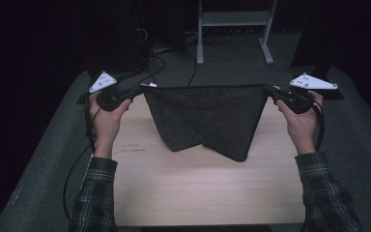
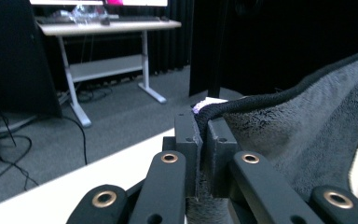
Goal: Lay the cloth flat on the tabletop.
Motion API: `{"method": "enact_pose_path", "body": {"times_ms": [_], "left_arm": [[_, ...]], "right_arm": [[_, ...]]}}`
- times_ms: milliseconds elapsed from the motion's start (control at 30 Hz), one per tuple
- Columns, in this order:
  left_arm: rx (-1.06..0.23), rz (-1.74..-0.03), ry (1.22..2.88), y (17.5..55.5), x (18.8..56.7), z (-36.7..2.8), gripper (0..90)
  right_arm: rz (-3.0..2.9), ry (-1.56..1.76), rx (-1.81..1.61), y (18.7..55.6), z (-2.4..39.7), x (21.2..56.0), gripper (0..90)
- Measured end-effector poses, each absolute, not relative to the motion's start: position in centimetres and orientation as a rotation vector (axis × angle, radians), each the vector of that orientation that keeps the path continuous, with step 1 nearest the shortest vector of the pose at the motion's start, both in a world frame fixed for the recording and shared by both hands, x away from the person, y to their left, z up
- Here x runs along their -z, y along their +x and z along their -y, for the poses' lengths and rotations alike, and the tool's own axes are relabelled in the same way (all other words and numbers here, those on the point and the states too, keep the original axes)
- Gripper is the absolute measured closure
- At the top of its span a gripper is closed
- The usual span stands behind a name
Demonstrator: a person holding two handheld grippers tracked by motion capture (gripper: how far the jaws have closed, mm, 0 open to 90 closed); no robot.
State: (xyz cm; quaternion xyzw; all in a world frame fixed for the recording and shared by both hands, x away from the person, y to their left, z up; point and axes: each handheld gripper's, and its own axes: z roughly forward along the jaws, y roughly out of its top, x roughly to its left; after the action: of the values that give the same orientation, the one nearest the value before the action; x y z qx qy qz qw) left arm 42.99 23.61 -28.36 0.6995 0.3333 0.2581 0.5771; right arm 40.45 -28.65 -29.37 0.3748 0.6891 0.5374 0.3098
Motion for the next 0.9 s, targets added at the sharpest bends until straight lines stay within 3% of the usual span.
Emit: {"method": "enact_pose_path", "body": {"times_ms": [367, 700, 900], "left_arm": [[-0.649, -0.727, 1.606, 41.6, 25.5, -23.7, 85.5], [-0.661, -0.772, 1.605, 44.6, 25.1, -23.0, 85.6], [-0.667, -0.754, 1.605, 44.5, 24.9, -22.8, 85.5]], "right_arm": [[-1.756, 0.927, -1.459, 38.9, 28.8, 26.3, 86.4], [-1.743, 1.001, -1.441, 42.7, 28.6, 25.9, 86.4], [-1.715, 0.970, -1.464, 42.6, 28.5, 24.8, 86.4]]}}
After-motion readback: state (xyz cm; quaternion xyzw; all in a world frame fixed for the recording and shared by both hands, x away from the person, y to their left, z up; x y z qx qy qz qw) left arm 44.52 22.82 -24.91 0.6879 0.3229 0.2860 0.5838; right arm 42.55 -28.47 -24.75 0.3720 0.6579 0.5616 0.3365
